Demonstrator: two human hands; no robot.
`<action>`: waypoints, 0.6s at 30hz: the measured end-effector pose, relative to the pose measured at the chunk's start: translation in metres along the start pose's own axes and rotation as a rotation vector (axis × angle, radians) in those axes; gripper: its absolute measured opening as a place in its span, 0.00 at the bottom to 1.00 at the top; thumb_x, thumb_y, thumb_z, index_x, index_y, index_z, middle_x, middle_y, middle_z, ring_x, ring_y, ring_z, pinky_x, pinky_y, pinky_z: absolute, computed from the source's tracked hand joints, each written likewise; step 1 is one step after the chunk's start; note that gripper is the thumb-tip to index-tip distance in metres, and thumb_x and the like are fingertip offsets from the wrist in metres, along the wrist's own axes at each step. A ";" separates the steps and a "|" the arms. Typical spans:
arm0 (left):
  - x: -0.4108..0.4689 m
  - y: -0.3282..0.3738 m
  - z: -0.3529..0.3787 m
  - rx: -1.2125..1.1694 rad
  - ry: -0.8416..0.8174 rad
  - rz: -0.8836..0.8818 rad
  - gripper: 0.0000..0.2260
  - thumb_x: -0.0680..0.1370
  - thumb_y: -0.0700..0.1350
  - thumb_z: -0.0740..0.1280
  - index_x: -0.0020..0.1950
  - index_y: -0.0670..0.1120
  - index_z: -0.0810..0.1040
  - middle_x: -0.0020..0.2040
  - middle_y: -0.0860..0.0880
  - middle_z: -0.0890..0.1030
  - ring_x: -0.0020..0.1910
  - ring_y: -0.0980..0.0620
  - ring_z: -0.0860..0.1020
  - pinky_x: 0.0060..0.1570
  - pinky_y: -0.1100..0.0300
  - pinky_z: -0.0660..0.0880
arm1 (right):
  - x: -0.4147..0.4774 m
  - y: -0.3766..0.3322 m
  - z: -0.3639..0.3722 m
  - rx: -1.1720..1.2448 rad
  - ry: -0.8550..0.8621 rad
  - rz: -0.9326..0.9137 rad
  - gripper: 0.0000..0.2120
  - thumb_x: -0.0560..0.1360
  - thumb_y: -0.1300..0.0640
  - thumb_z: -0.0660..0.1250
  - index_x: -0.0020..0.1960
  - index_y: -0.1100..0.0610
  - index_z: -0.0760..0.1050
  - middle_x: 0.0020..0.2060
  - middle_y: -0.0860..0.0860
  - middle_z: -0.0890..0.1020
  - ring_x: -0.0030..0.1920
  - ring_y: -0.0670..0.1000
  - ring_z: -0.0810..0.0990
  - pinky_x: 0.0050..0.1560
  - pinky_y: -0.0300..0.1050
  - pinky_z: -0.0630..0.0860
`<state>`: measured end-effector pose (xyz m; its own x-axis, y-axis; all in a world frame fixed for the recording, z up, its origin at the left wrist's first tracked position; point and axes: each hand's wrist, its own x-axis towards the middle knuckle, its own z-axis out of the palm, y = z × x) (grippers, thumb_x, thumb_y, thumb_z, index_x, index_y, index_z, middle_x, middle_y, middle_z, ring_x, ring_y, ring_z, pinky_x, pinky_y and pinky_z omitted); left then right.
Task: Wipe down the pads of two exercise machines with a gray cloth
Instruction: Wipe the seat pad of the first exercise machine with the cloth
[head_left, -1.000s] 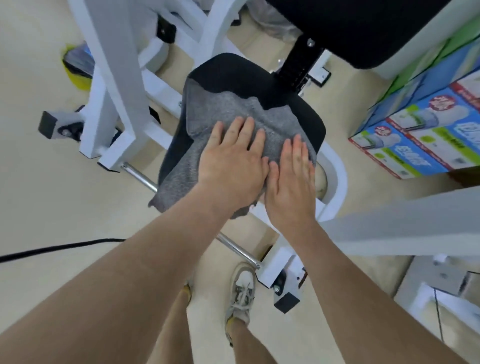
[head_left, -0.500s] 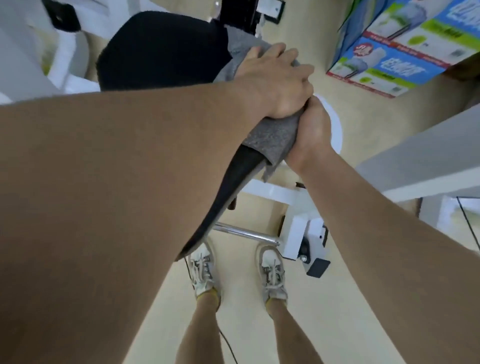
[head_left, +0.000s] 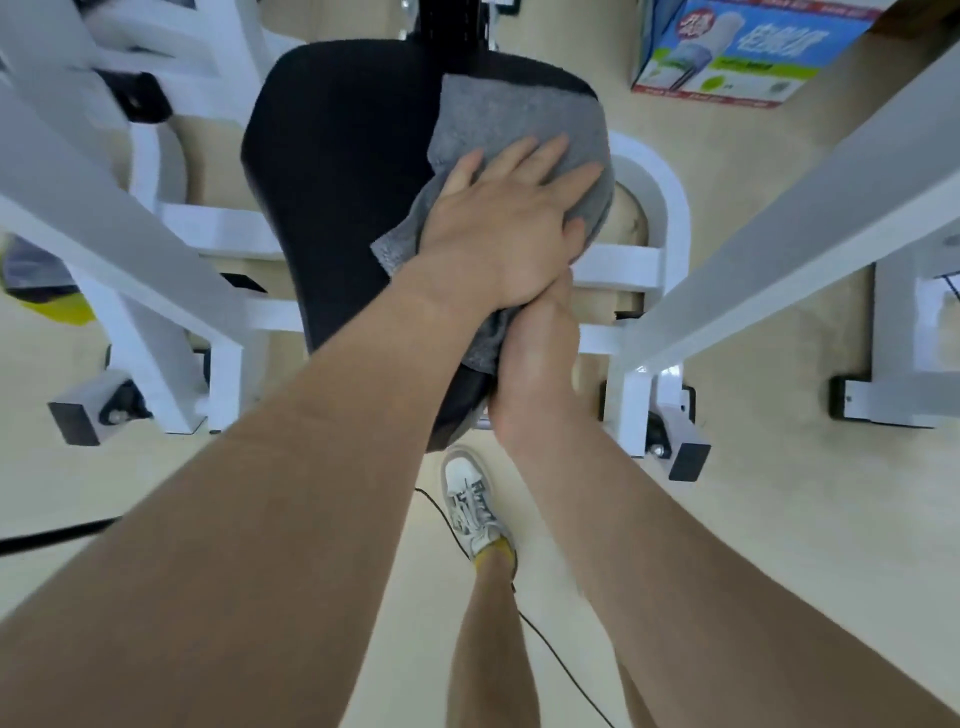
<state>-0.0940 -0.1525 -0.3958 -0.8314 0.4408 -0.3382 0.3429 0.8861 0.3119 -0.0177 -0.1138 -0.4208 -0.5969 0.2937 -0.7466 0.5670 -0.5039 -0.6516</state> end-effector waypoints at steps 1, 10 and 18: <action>-0.016 -0.001 0.001 0.006 0.008 -0.002 0.24 0.82 0.53 0.49 0.78 0.59 0.51 0.80 0.54 0.49 0.78 0.54 0.46 0.74 0.49 0.43 | -0.019 0.007 0.002 -0.011 -0.024 0.013 0.32 0.74 0.32 0.56 0.72 0.49 0.67 0.65 0.53 0.78 0.62 0.52 0.79 0.60 0.49 0.76; -0.102 -0.013 0.000 0.044 0.045 -0.099 0.23 0.81 0.59 0.45 0.77 0.63 0.49 0.79 0.56 0.49 0.78 0.55 0.46 0.75 0.49 0.43 | -0.082 0.029 -0.012 -0.045 -0.211 0.062 0.26 0.78 0.35 0.51 0.75 0.40 0.58 0.72 0.44 0.69 0.68 0.45 0.72 0.67 0.46 0.72; -0.063 -0.019 -0.001 0.006 0.106 -0.263 0.24 0.80 0.61 0.46 0.77 0.61 0.53 0.80 0.50 0.51 0.78 0.51 0.47 0.74 0.40 0.44 | -0.033 -0.002 0.007 -0.045 -0.034 0.040 0.32 0.71 0.36 0.59 0.71 0.48 0.66 0.61 0.52 0.79 0.59 0.52 0.79 0.63 0.54 0.74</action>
<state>-0.0486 -0.1968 -0.3798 -0.9333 0.1781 -0.3119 0.1114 0.9691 0.2202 -0.0031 -0.1286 -0.3943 -0.5919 0.2455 -0.7677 0.6154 -0.4774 -0.6272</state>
